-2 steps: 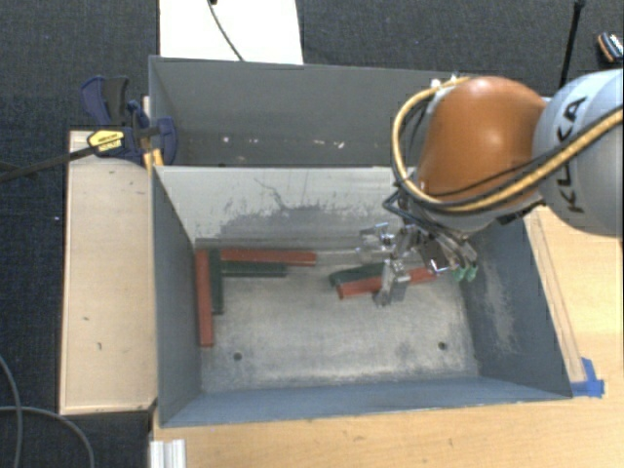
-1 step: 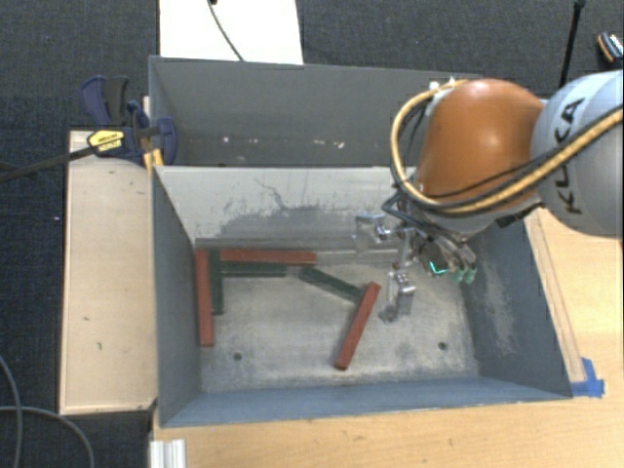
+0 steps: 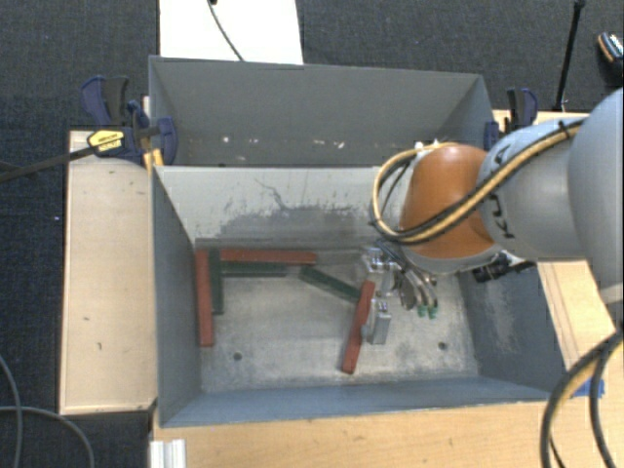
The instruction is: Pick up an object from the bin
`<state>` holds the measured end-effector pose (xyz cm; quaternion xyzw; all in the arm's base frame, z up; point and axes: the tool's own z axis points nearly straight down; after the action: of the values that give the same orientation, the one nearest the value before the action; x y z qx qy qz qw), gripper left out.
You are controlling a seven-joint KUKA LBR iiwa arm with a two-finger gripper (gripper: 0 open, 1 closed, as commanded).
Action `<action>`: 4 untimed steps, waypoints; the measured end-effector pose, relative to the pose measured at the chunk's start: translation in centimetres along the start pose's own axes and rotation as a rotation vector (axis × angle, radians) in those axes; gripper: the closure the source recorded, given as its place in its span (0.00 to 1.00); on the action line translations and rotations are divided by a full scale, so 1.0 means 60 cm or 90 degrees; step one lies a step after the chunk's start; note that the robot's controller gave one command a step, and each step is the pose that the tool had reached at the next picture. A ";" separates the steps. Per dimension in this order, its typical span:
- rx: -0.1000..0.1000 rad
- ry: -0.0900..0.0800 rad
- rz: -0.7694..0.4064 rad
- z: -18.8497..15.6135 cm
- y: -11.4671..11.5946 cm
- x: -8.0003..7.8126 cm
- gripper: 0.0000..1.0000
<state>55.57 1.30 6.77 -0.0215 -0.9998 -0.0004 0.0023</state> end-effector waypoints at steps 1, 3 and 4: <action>-0.002 -0.006 0.261 -0.007 0.062 -0.044 0.00; -0.002 -0.006 0.333 -0.068 0.076 -0.060 1.00; -0.003 -0.008 0.341 -0.173 0.097 -0.052 1.00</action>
Offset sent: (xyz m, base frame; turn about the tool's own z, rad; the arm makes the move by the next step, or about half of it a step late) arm 0.0262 0.0343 0.0023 0.4112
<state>59.01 6.95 17.11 -0.2850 -0.9585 -0.0019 -0.0036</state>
